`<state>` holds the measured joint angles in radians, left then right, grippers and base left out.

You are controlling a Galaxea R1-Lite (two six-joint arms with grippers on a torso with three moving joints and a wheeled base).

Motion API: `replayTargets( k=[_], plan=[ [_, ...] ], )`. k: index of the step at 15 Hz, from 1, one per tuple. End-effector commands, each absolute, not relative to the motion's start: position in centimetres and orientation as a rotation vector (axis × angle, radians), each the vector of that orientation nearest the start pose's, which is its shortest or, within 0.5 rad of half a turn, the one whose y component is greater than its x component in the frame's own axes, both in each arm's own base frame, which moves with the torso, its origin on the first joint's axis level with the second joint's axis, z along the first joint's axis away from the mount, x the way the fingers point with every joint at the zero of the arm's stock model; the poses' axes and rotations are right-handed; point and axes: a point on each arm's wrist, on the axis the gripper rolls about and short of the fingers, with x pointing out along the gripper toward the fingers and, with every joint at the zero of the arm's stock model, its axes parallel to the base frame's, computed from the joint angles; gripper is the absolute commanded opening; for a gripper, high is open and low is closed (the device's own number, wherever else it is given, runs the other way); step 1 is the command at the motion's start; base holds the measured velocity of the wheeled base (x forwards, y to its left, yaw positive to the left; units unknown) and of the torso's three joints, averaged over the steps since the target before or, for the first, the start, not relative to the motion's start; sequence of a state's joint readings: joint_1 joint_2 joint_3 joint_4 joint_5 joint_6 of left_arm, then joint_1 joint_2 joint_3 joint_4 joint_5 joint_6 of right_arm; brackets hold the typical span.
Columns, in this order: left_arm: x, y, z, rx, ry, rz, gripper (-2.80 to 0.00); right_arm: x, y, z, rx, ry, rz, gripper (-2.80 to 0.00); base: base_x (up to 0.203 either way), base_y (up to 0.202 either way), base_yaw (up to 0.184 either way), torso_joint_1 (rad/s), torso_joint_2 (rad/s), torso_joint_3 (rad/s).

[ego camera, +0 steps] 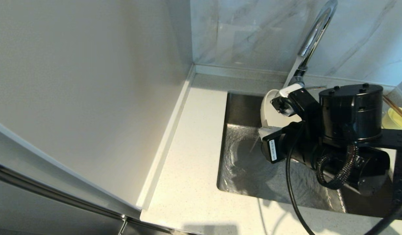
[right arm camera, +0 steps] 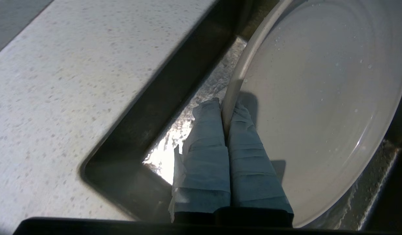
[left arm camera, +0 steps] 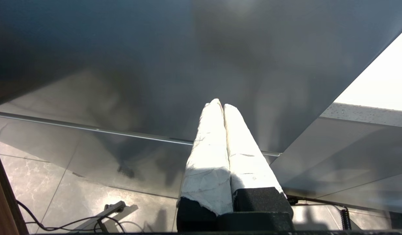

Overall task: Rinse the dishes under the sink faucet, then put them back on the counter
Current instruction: Rinse the plate

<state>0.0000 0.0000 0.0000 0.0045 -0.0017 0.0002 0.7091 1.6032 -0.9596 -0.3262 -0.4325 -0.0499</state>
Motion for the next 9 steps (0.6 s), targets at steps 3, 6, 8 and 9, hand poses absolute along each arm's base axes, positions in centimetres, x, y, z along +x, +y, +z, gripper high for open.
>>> replayTargets(
  k=[3, 6, 8, 9],
  plan=[
    [-2.3, 0.0, 7.5, 0.0, 0.005, -0.002, -2.8, 23.9, 18.9, 21.1, -0.24, 0.296, 0.226, -2.8, 0.0, 0.0, 0.0, 0.0, 0.0, 0.0],
    [-2.3, 0.0, 7.5, 0.0, 0.005, -0.002, -2.8, 25.0, 18.1, 21.2, -0.232, 0.295, 0.176, -2.8, 0.0, 0.0, 0.0, 0.0, 0.0, 0.0],
    [-2.3, 0.0, 7.5, 0.0, 0.005, -0.002, -2.8, 25.5, 17.6, 21.2, -0.228, 0.297, 0.154, -2.8, 0.0, 0.0, 0.0, 0.0, 0.0, 0.0],
    [-2.3, 0.0, 7.5, 0.0, 0.005, -0.002, -2.8, 25.7, 17.3, 21.2, -0.226, 0.298, 0.142, -2.8, 0.0, 0.0, 0.0, 0.0, 0.0, 0.0]
  ],
)
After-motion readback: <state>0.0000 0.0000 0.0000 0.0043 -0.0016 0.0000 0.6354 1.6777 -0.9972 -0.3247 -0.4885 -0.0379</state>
